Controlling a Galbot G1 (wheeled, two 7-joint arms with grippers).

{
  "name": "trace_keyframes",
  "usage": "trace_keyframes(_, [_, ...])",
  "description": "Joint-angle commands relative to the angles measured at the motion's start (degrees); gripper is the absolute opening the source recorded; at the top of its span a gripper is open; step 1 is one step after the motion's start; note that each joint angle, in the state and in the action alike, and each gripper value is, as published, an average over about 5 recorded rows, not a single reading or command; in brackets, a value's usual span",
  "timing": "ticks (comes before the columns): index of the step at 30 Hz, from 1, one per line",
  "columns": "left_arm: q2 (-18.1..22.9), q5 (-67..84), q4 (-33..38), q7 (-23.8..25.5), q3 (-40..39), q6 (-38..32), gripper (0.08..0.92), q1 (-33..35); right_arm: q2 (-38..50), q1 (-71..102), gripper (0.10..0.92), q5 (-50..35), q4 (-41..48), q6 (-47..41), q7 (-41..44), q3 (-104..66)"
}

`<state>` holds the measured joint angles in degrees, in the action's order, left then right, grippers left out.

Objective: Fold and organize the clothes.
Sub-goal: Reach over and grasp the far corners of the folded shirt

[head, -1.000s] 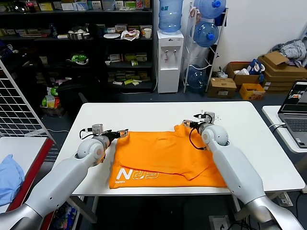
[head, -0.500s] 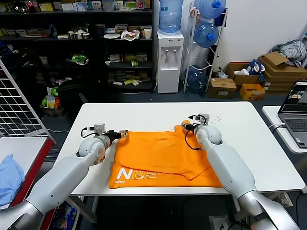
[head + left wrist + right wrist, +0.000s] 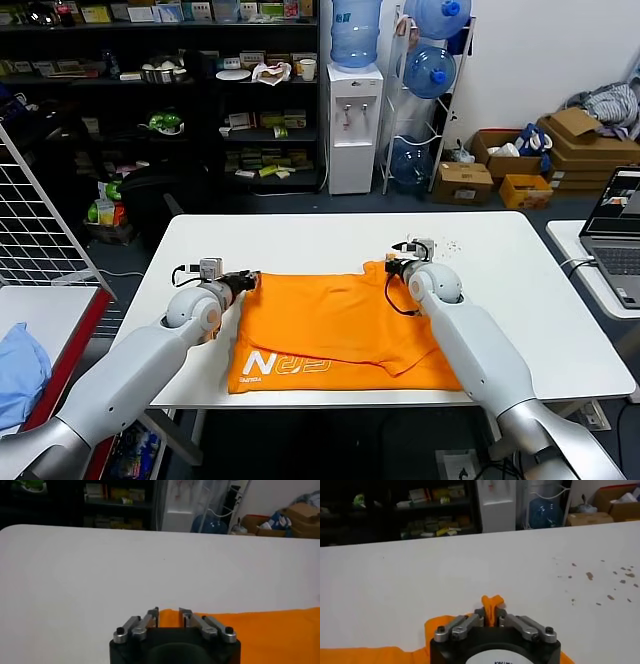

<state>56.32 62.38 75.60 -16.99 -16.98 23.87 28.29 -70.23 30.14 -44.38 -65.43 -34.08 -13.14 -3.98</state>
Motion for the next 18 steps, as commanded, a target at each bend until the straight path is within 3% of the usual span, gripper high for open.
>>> trace_keyframes(1, [0.1, -0.1, 0.2, 0.0, -0.2, 0.1, 0.253, -0.1, -0.1, -0.1, 0.127, -0.2, -1.0, 0.5, 0.1, 0.1])
trace_keyframes(7, [0.1, -0.4, 0.3, -0.2, -0.4, 0.1, 0.104, -0.1, 0.1, 0.1, 0.125, -0.6, -1.7, 1.0, -0.1, 0.0])
trace_keyframes(18, [0.6, -2.8, -0.6, -0.3, 0.0, 0.0, 0.1, -0.1, 0.8, 0.5, 0.125, -1.3, -2.7, 1.7, -0.5, -0.3])
